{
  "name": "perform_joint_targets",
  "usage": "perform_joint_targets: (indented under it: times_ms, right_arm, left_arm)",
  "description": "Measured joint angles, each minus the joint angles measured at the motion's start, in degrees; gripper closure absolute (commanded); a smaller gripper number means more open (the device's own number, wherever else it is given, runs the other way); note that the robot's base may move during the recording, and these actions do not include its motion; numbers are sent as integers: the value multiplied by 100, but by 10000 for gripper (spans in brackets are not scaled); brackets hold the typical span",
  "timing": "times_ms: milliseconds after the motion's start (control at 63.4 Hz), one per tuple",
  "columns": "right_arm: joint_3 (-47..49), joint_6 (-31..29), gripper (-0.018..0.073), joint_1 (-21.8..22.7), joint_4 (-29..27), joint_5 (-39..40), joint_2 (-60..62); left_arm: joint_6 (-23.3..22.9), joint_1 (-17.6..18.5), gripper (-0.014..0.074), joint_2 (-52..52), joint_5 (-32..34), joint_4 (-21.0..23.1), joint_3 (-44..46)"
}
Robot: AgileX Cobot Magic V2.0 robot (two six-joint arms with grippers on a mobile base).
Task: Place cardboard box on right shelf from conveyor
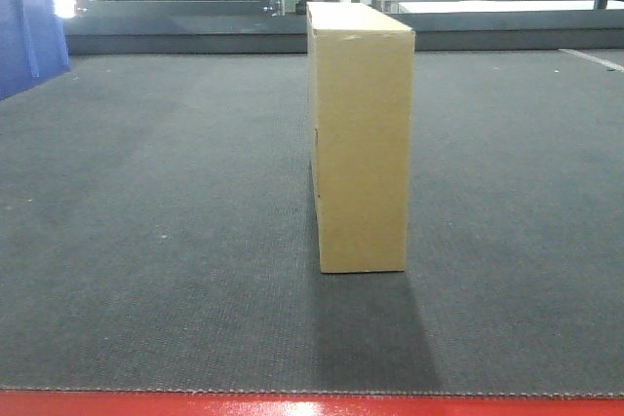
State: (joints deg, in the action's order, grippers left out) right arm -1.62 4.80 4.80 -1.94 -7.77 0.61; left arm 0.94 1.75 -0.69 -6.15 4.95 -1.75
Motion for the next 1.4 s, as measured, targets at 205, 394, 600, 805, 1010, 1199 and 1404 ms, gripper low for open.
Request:
perform_joint_targets:
  times_ms: [205, 394, 600, 805, 1010, 1199, 1404]
  right_arm:
    - [0, 0, 501, 0, 0, 0, 0]
    - [0, 0, 501, 0, 0, 0, 0]
    - [0, 0, 501, 0, 0, 0, 0]
    - [0, 0, 501, 0, 0, 25, 0]
    - [0, 0, 501, 0, 0, 47, 0]
    - [791, 0, 501, 0, 0, -153, -136]
    - [2061, 126, 317, -12, 0, -313, -1236]
  left_arm:
    - [0, 0, 715, 0, 0, 0, 0]
    - [0, 0, 715, 0, 0, 0, 0]
    - [0, 0, 715, 0, 0, 0, 0]
    - [0, 0, 715, 0, 0, 0, 0]
    - [0, 0, 715, 0, 0, 0, 0]
    - [0, 0, 715, 0, 0, 0, 0]
    - [0, 0, 715, 0, 0, 0, 0]
